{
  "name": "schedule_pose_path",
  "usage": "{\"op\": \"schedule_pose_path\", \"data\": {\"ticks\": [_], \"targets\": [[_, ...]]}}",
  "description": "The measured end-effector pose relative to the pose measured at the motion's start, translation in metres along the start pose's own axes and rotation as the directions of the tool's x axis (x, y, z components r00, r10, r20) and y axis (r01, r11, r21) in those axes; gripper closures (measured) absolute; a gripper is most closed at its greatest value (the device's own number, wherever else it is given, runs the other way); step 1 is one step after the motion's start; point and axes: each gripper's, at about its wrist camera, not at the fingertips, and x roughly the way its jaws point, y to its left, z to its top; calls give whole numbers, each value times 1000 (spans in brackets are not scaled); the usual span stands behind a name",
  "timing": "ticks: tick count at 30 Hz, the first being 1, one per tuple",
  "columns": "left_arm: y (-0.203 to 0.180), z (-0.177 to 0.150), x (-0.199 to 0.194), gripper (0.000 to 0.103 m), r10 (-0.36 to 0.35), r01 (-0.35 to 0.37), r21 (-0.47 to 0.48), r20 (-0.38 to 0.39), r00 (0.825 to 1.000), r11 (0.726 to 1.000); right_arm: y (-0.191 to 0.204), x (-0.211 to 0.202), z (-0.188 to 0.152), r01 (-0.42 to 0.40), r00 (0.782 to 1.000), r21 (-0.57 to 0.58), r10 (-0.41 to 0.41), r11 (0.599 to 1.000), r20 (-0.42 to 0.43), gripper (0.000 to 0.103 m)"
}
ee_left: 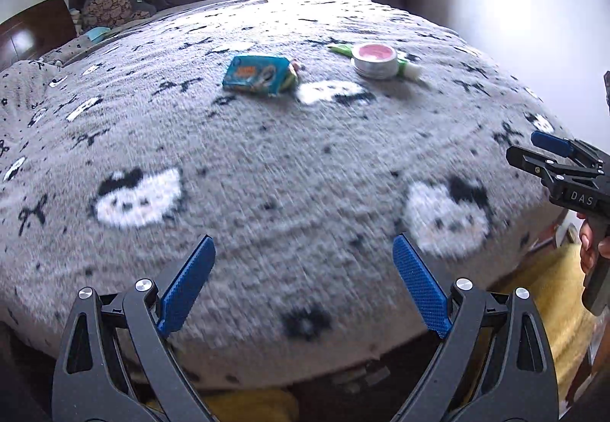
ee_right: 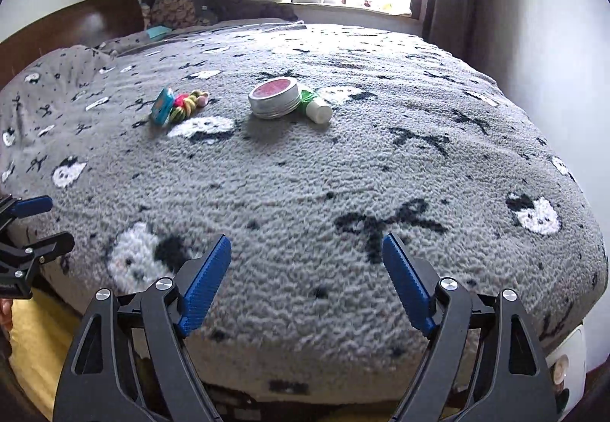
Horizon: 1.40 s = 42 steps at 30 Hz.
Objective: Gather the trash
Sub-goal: 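Grasp the blue wipes pack with the left tool while the right tool grasps the pink-lidded tin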
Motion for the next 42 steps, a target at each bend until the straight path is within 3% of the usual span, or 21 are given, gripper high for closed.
{"op": "schedule_pose_path", "data": {"ticks": [8,16,28,30,33,35,36,38,42], "targets": [[25,49,42,14,16,-17,-31,-14,1000,999,16,57,52,7,1000,-22,-7,1000,-4,3],[50,88,79,14,21,-23,-73,-22,1000,997,39,120,108,43,999,-58,-44,997,-4,4],[49,131,118,14,-40,39,-83,-13,999,996,53,177,134,64,996,-120,-70,991,-48,3],[46,136,125,14,-41,40,-78,-18,999,996,50,179,136,57,997,-113,-62,992,-47,5],[43,142,135,14,-26,25,-75,-22,999,997,47,182,139,55,997,-109,-60,993,-39,17],[45,146,139,15,-29,27,-88,-19,999,996,47,182,140,48,998,-109,-52,993,-33,32],[46,146,139,18,-31,30,-94,-16,999,995,47,181,140,42,998,-110,-45,993,-32,32],[49,146,139,33,-48,47,-103,-13,999,994,49,181,139,36,999,-119,-40,992,-29,32],[55,144,133,46,-84,83,-113,-3,996,990,52,178,138,26,999,-136,-29,990,-19,32]]}}
